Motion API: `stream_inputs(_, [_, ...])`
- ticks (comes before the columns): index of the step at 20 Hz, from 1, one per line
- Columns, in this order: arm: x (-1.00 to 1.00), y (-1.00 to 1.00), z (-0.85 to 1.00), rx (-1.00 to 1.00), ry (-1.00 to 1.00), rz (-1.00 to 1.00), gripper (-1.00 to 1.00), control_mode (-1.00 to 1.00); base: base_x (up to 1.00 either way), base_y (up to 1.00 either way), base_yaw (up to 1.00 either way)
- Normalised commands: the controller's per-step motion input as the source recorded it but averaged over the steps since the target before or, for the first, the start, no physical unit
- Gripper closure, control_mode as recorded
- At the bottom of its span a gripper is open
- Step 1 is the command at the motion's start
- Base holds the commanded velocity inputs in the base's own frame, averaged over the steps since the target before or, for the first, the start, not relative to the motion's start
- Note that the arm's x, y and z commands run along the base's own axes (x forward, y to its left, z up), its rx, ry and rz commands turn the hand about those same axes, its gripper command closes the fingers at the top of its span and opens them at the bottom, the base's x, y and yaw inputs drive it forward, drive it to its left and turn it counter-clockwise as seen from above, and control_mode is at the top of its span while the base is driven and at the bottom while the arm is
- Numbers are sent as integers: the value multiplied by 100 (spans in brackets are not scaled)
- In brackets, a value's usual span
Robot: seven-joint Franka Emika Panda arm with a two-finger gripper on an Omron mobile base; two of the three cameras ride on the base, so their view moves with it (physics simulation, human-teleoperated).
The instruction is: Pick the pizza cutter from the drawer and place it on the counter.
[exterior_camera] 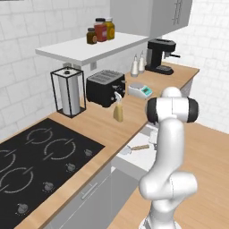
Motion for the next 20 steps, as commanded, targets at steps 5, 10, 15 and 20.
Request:
stream_inputs(5, [-66,-76,-100,3,5,0,-100,-100,0,0,0])
stream_inputs(10, [-100,-100,-100,8,0,0,-100,-100,0,0,0])
stream_inputs(15, [-100,-97,-28,6,-21,0,-100,-100,0,0,0])
stream_inputs(20, [-88,15,80,0,-78,2,-100,-100,0,0,0])
